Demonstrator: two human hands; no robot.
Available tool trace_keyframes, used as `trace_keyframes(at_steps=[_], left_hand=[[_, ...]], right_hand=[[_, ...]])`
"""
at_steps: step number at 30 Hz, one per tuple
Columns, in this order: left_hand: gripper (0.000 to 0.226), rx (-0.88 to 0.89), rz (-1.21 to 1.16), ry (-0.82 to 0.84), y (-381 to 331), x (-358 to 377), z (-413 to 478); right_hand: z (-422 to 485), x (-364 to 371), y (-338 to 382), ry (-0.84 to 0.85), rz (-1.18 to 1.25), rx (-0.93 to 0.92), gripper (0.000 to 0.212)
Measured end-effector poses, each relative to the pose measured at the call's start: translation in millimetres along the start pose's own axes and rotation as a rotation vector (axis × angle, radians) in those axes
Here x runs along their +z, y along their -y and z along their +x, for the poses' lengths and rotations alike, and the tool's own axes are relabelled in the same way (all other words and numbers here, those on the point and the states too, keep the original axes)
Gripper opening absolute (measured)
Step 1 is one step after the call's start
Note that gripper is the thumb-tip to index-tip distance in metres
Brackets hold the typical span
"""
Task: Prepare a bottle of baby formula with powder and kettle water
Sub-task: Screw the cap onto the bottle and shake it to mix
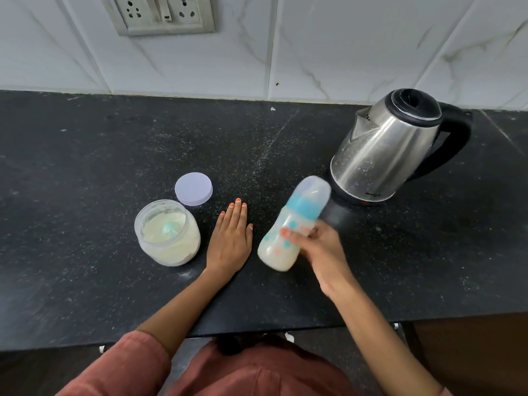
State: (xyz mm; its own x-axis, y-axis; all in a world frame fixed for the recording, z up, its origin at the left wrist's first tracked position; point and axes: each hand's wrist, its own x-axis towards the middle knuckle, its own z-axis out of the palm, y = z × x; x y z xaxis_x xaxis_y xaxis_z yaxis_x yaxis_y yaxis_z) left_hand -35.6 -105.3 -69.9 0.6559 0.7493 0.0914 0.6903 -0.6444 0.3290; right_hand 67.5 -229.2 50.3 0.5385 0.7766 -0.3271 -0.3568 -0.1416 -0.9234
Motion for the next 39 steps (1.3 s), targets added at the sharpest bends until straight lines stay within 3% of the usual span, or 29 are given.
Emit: trace_keyframes(at_steps=[2,4,8,10,14,16,19,22,24,27,29,35,39], left_hand=[[0.064,-0.007,0.001,0.000,0.1,0.1,-0.2],[0.064,-0.004,0.006,0.011,1.0,1.3,-0.5],[0.067,0.001,0.004,0.001,1.1,1.4,0.2],[0.068,0.001,0.008,0.007,1.2,1.6,0.1],[0.068,0.000,0.018,-0.002,1.9,2.8,-0.4],[0.069,0.005,0.022,-0.003,2.0,2.9,-0.9],[0.070,0.001,0.019,-0.013,1.9,2.9,0.0],[0.072,0.005,0.026,0.002,1.4,2.5,0.1],[0.072,0.003,0.025,-0.002,1.7,2.7,0.4],[0.070,0.003,0.028,-0.006,1.2,2.5,0.2],[0.071,0.006,0.028,0.004,1.6,2.8,0.1],[0.064,-0.002,0.011,0.001,1.2,0.8,0.3],[0.062,-0.010,-0.007,0.005,0.7,0.1,-0.3]], right_hand=[[11.9,-1.6,9.2,-0.150,0.278,-0.041,0.022],[19.1,-4.4,13.4,-0.214,0.360,-0.072,0.024],[3.0,-7.5,6.6,0.092,-0.110,0.012,0.025],[-1.6,-11.3,6.3,0.144,-0.234,0.027,0.027],[16.9,-18.8,11.3,-0.163,0.262,-0.017,0.026],[21.9,-16.8,11.9,-0.249,0.391,-0.038,0.030],[7.8,-10.5,5.4,-0.079,0.124,0.021,0.020],[-4.6,-9.6,-1.6,0.097,-0.219,0.069,0.025],[-0.7,-9.6,1.2,0.050,-0.140,0.030,0.026],[14.9,-9.1,9.5,-0.151,0.177,-0.027,0.024],[21.3,-7.9,8.9,-0.226,0.226,-0.084,0.027],[7.9,-4.3,-17.5,-0.004,-0.239,-0.098,0.037],[20.6,-2.8,-24.2,-0.049,-0.337,-0.160,0.042]])
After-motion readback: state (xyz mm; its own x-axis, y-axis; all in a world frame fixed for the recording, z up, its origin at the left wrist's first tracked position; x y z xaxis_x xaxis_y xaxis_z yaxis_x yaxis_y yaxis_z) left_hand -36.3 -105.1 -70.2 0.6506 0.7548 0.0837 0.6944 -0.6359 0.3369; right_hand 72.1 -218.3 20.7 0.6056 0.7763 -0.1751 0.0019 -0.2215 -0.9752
